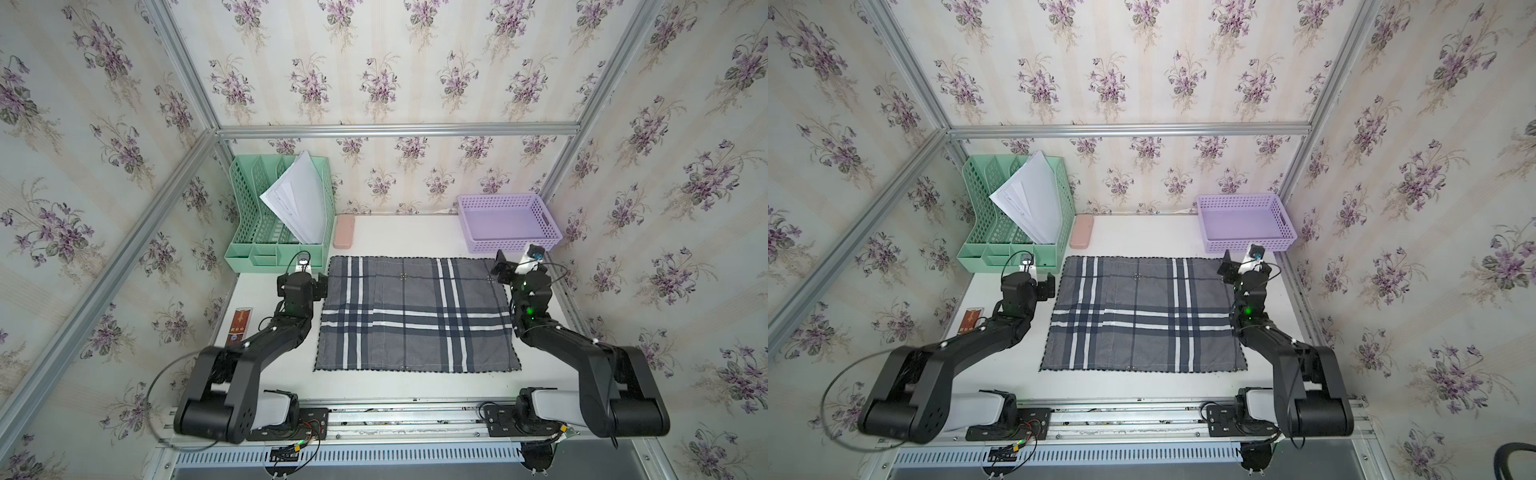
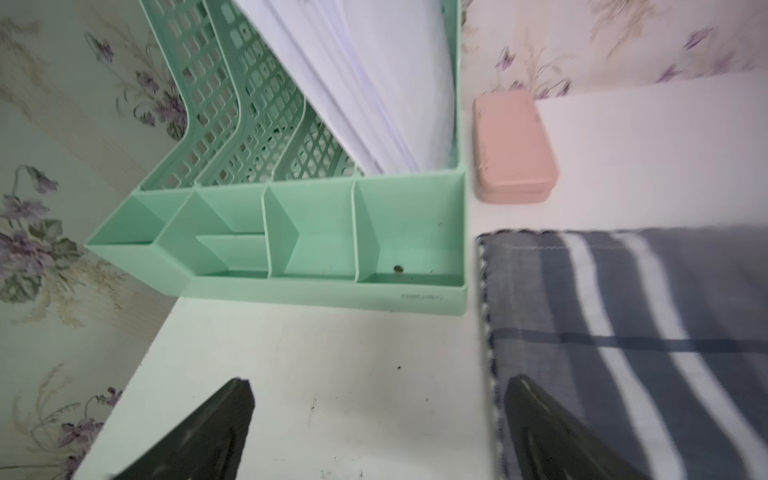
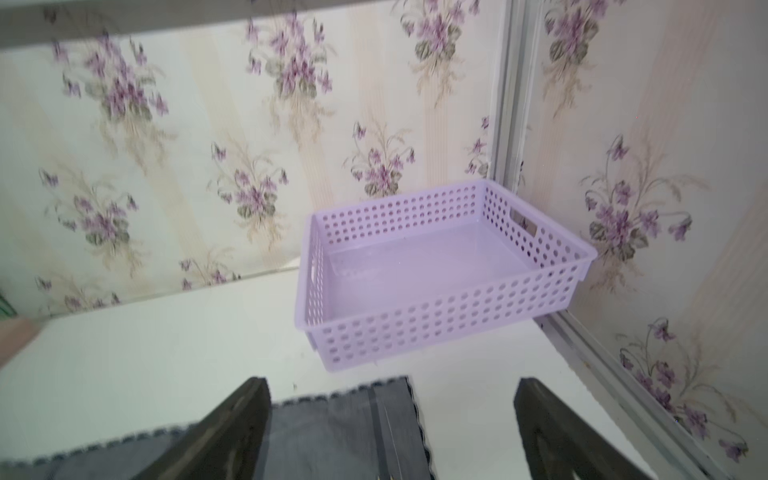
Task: Roll up the pillowcase
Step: Fold the pillowcase.
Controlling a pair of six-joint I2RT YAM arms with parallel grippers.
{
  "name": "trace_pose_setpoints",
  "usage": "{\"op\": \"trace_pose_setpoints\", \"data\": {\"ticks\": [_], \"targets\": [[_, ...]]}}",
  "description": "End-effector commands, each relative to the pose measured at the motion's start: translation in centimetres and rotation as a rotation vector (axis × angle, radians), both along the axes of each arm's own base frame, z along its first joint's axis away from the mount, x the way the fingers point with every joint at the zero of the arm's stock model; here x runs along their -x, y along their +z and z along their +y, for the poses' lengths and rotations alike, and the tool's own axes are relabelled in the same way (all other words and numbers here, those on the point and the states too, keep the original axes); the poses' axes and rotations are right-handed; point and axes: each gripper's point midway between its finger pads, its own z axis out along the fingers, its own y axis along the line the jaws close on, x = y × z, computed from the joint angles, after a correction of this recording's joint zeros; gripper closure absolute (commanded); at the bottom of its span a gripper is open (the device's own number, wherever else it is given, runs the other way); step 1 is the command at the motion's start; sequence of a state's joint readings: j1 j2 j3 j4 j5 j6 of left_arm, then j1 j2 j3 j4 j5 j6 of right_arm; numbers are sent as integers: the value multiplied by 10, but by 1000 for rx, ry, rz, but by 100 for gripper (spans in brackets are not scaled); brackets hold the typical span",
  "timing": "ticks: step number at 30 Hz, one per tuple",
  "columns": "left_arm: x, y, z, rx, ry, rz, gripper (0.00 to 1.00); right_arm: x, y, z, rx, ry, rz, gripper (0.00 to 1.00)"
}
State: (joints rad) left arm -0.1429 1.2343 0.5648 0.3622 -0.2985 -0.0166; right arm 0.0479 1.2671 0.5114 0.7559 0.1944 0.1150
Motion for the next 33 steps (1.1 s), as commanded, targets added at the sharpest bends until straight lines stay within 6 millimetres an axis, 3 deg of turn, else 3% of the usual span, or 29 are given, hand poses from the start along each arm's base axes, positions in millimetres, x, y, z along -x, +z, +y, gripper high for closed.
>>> {"op": "trace_pose_setpoints", "data": {"ticks": [1, 4, 8, 13, 18, 23, 30, 33], "targets": [[49, 16, 14, 198, 177, 182, 1, 25, -36, 3, -118, -44, 306, 9], [106, 4, 7, 386, 285, 397, 1, 60, -38, 17, -216, -14, 376, 8], [178, -35, -9, 554, 393, 633, 1, 100, -46, 28, -290, 37, 404, 1], [213, -69, -27, 670, 415, 766, 1, 118, -51, 23, -312, 0, 469, 0], [216, -106, -62, 805, 319, 887, 0, 130, -84, 20, -356, -76, 638, 0], [217, -122, -70, 778, 298, 909, 7, 136, -100, 22, -444, -96, 678, 0], [211, -153, -85, 803, 247, 950, 33, 142, -114, 9, -561, -168, 753, 0], [212, -156, -84, 767, 233, 961, 48, 149, -120, 0, -621, -207, 774, 0]]}}
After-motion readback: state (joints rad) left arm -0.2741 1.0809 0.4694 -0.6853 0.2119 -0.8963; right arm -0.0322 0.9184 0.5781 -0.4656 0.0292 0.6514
